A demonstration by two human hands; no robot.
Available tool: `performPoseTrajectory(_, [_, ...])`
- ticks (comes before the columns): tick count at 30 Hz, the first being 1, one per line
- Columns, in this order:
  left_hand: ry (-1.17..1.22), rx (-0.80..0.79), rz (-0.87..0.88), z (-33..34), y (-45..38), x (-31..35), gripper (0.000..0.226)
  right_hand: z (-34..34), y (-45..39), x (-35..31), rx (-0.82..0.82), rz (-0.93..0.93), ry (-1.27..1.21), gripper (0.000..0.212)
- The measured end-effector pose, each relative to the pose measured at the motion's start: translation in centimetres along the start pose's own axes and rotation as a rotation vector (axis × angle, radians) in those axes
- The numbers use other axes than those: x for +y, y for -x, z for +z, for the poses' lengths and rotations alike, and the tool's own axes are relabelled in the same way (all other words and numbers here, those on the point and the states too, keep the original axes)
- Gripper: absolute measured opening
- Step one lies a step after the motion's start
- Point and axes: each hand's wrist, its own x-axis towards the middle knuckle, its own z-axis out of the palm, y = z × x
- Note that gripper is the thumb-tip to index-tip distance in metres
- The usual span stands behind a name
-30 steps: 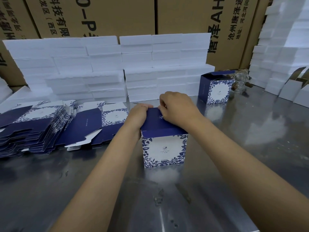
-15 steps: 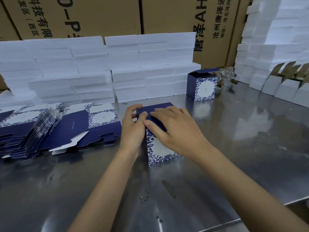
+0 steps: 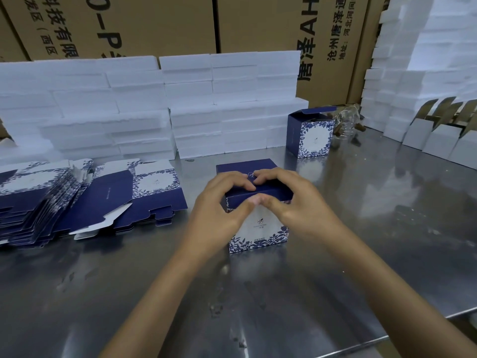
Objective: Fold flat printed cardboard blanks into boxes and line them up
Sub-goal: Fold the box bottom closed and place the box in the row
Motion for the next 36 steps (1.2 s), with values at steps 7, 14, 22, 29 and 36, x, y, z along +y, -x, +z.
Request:
performPoseTrajectory(7, [0.173, 0.054, -0.029, 0.1, -0.5, -0.8, 0.018, 0.1, -0.3, 0.5, 0.077, 0.014, -0.127, 0.022])
performPoseTrajectory(14, [0.164, -0.024, -0.064, -0.4, -0.9, -1.6, 0.020, -0.4, -0.4, 0.3, 0.039, 0.040, -0.108, 0.025])
performPoseTrajectory(22, [0.147, 0.004, -0.056, -0.3, -1.3, -1.7, 0.015, 0.0, -0.2, 0.3, 0.111, 0.072, -0.114, 0.026])
performPoseTrajectory(29, [0.302, 0.001, -0.133, -1.9, -1.1, -2.8, 0.021, -1.1, 0.1, 1.1, 0.058, 0.119, -0.193, 0.030])
performPoseTrajectory(36, [0.337, 0.067, -0.241, -1.4, -0.8, -2.5, 0.023, -0.4, 0.1, 1.3, 0.144, 0.061, -0.157, 0.035])
